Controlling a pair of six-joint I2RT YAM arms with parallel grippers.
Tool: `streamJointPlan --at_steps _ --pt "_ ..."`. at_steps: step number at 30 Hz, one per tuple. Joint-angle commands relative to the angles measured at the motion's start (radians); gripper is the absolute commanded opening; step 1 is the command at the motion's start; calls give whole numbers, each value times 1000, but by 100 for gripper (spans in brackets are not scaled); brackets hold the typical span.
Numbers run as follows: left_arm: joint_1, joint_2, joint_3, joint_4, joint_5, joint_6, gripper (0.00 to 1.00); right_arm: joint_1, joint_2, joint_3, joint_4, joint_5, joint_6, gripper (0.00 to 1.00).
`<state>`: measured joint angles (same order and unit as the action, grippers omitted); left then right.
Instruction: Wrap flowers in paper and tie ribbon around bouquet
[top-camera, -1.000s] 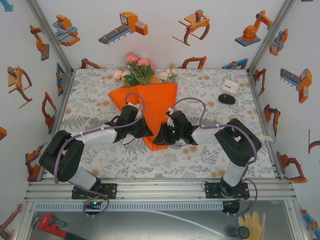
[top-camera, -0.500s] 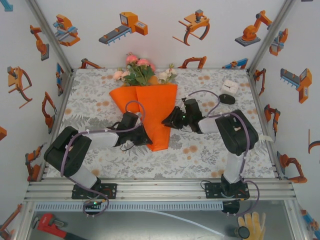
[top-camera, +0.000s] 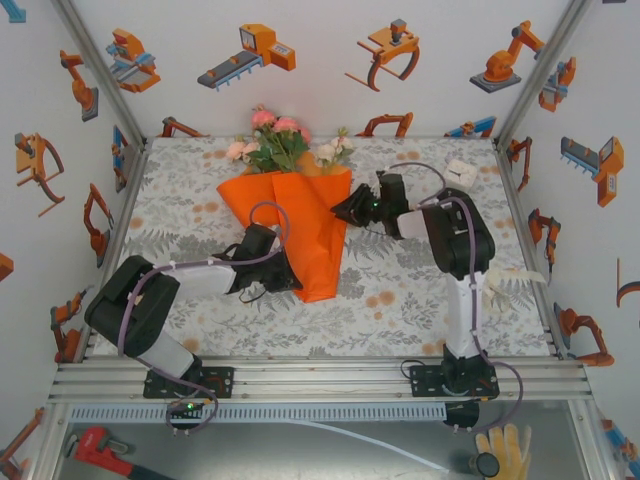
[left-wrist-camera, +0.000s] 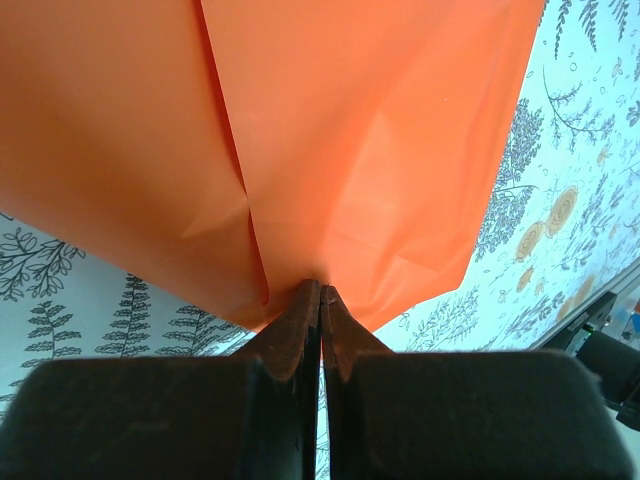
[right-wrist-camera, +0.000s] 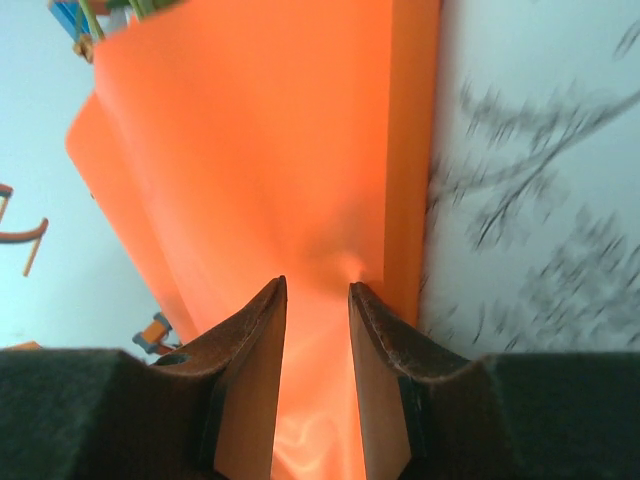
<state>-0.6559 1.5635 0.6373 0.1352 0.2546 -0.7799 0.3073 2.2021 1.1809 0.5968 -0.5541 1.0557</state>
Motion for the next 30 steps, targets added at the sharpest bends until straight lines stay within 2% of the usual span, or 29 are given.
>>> streamJointPlan --at_steps 1,14,17,24,30 --pt "-4 -20 -15 -96 -35 39 10 -45 67 82 -60 48 -5 34" --pt "-5 -68 -19 -133 -61 45 10 -89 340 585 -371 116 -57 34" --pt "-3 -57 -3 -133 -47 50 13 -90 338 659 -411 89 -65 34" --pt "-5 -82 48 -109 -11 53 21 -89 9 441 -393 63 -166 34" --pt "-4 -100 78 -84 -3 45 35 -85 -276 152 -360 65 -210 35"
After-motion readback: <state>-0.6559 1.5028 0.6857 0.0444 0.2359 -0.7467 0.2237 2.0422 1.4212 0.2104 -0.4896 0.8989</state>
